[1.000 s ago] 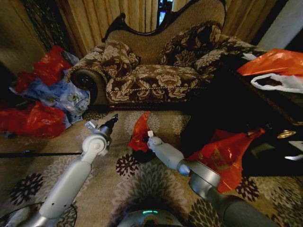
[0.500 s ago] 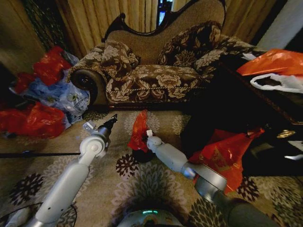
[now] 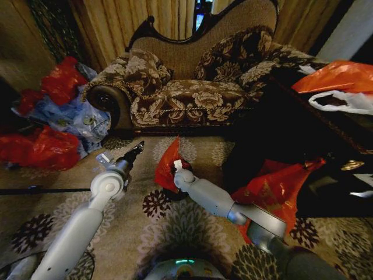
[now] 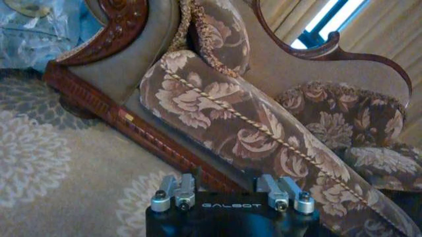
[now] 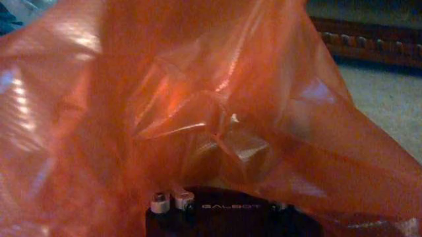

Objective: Place a garbage bag over the trash bin.

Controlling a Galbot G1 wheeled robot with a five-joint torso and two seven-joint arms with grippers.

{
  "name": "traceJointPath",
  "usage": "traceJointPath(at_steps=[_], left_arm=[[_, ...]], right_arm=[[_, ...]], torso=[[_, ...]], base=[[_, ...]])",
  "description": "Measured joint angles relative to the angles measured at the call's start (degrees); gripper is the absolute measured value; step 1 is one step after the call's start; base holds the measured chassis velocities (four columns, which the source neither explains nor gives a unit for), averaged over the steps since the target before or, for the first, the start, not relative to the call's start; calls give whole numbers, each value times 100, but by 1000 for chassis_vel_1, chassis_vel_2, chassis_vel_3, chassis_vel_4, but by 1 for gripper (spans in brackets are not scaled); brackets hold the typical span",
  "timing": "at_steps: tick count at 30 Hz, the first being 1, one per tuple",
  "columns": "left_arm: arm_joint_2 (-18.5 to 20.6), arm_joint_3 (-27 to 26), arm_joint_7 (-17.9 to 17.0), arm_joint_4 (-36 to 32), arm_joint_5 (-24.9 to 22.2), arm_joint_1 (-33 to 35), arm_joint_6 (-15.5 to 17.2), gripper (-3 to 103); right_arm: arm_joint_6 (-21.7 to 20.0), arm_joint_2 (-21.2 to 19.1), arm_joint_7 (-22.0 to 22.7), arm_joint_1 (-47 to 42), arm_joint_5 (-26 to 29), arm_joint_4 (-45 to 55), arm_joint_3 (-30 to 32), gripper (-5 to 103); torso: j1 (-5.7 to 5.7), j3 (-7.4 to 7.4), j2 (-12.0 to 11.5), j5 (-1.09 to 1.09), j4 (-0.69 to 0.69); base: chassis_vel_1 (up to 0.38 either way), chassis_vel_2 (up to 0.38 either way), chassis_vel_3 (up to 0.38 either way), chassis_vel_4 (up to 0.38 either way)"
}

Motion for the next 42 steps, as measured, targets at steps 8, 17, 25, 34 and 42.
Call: traceJointPath(at_steps=[8,17,25,34,42], left_arm=[[34,-127,148,-82,340,278,199,72],[128,-204,216,-119,554,405,457,100],[64,-33,288,-89,680,435,489,100],[111,430,407,-531,1480,1109,726,100],[-7,878,385,-305,1719,909,713,100]], right_arm=[[-52,-58,516,13,873,465,164,100],[-84,-141,1107,48,2007,805,561,100],[-78,-296,1351,-9,2277,1043,630,100],[-12,-229,1594,-72,2168,959,701,100],[-8,-342,1783,-78,2235,1263,627,100]], torso=[[0,0,0,0,0],[0,0,0,0,0],[0,0,0,0,-1],[0,0,-2,1,1],[0,-1,-2,1,0]], base=[[0,0,0,0],[0,0,0,0],[0,0,0,0],[0,0,0,0],[0,0,0,0]])
